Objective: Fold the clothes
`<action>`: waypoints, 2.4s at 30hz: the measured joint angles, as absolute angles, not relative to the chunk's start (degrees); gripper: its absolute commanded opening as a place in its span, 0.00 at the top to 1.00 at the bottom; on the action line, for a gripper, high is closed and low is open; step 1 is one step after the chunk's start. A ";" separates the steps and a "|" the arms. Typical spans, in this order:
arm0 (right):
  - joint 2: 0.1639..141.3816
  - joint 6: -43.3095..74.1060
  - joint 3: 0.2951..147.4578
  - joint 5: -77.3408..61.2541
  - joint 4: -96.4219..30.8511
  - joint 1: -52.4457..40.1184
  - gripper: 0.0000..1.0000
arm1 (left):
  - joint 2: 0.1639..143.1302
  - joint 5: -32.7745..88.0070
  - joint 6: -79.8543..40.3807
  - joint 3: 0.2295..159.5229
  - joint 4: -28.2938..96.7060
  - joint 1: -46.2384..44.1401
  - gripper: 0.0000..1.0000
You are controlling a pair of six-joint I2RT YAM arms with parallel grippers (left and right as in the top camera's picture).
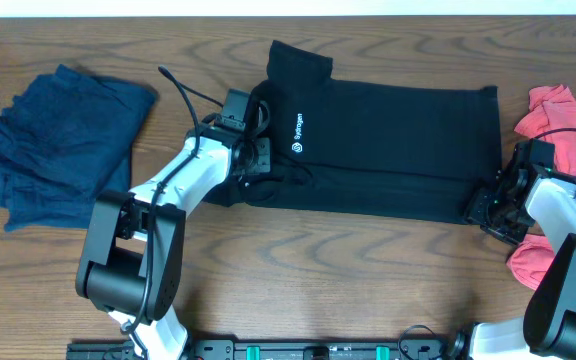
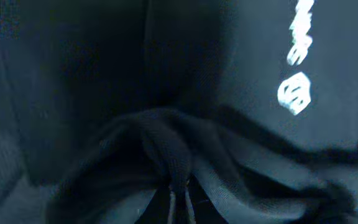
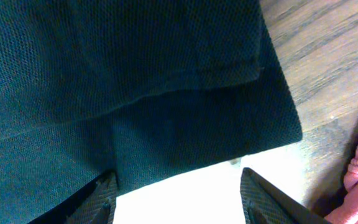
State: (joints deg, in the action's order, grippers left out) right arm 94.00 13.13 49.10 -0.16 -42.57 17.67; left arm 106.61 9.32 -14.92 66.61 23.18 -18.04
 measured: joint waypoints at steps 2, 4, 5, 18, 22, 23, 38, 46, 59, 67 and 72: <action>94.00 13.15 49.10 -0.16 -42.57 17.67 0.39 | 106.52 9.56 -14.72 67.40 21.47 -17.65 0.89; 94.00 13.13 49.10 -0.16 -42.57 17.67 0.39 | 106.37 9.76 -14.61 68.18 20.14 -17.06 0.66; 94.00 13.15 49.10 -0.16 -42.57 17.67 0.39 | 106.28 9.76 -13.93 68.62 20.12 -16.67 0.58; 94.00 13.13 49.10 -0.14 -42.57 17.67 0.39 | 102.41 14.92 -14.70 68.86 22.11 -15.66 0.81; 94.00 13.13 49.10 -0.12 -42.57 17.67 0.39 | 100.82 16.84 -14.52 69.12 21.82 -18.76 0.81; 94.00 13.13 49.10 -0.12 -42.57 17.67 0.38 | 101.01 17.12 -14.52 69.12 21.78 -19.68 0.80; 94.00 13.13 49.08 -0.03 -43.03 17.67 0.39 | 111.00 18.22 -14.13 69.17 29.95 -27.03 0.66; 94.00 13.13 49.06 -0.01 -42.74 17.67 0.40 | 111.00 18.92 -14.17 69.28 33.04 -27.51 0.53; 90.67 13.08 51.96 -0.93 -47.27 17.67 0.37 | 100.92 14.24 -14.35 72.07 31.16 -18.96 0.38; 87.09 9.98 57.56 -3.05 -39.75 17.67 0.37 | 101.19 9.65 -14.35 72.40 33.04 -12.12 0.38; 91.66 7.40 57.54 -5.98 -38.24 17.67 0.38 | 106.37 8.84 -14.35 71.53 33.58 -9.52 0.38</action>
State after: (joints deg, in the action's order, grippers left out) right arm 91.66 7.40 57.54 -5.98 -38.24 17.67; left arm 106.37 8.84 -14.35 71.53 33.58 -9.52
